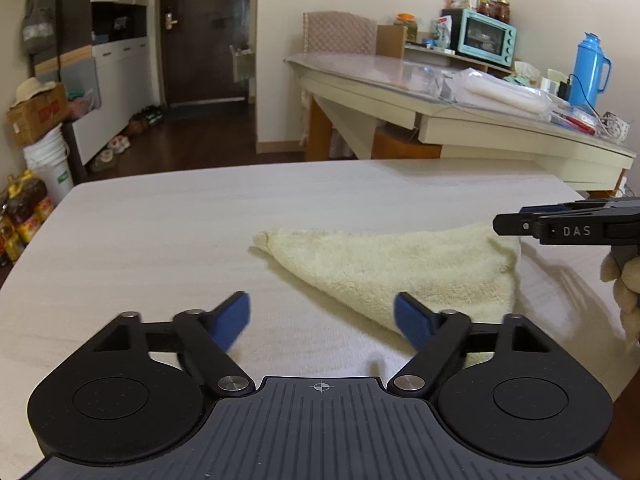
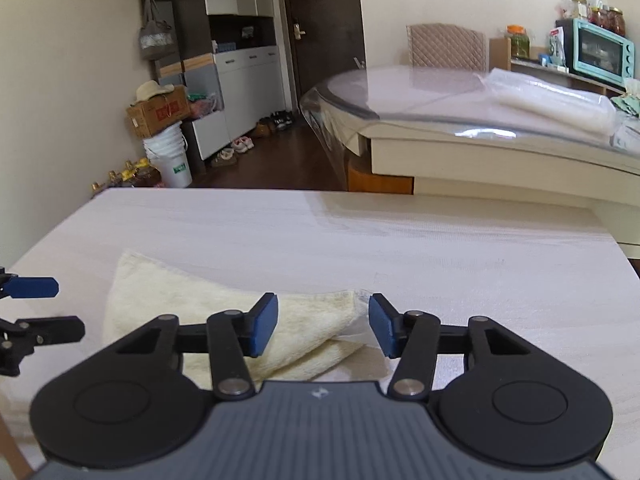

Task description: Fold towel

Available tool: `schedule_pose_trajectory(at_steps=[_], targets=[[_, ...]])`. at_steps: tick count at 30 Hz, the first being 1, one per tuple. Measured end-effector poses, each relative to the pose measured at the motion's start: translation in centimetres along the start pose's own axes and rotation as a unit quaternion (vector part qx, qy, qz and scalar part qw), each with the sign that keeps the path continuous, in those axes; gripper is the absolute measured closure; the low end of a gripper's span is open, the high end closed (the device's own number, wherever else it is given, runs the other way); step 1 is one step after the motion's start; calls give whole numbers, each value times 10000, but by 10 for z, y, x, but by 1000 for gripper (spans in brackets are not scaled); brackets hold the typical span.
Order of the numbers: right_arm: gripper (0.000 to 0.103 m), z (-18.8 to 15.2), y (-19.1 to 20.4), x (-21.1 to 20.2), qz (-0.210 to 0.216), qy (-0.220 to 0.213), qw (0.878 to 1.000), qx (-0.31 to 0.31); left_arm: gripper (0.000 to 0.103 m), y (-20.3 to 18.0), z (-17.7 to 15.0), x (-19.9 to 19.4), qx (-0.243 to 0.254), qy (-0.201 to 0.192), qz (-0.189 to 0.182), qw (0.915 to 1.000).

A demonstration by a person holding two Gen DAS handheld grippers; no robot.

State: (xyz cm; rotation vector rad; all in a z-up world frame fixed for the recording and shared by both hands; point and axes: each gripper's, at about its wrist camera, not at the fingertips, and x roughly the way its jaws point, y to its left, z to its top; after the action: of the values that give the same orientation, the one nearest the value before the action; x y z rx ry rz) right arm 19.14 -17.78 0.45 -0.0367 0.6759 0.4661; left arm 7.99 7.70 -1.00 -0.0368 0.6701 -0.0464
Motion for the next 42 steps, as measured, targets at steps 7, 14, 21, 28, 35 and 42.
schedule_pose_trajectory(at_steps=[7,14,21,28,35,42], targets=[[93,-2,4,5,-200,-25,9996,-197,35,10,-1,2,-81,-26,88,9999],[96,-3,33,-31,-167,-692,9931,-927,34,33,3,-11,-110,-176,407,9990],[96,-37,127,-79,1884,-687,9586,-2022,27,63,9,-28,-75,-368,834,9958],[94,-83,194,-71,2880,-165,9144,-2840,27,75,4,-31,115,-213,853,9961],[79,-59,153,-79,2288,-608,9380,-2530,38,71,11,-13,322,-95,358,9988],[68,-25,47,-30,148,-274,9870,-1578,79,60,23,12,652,16,25,9979]])
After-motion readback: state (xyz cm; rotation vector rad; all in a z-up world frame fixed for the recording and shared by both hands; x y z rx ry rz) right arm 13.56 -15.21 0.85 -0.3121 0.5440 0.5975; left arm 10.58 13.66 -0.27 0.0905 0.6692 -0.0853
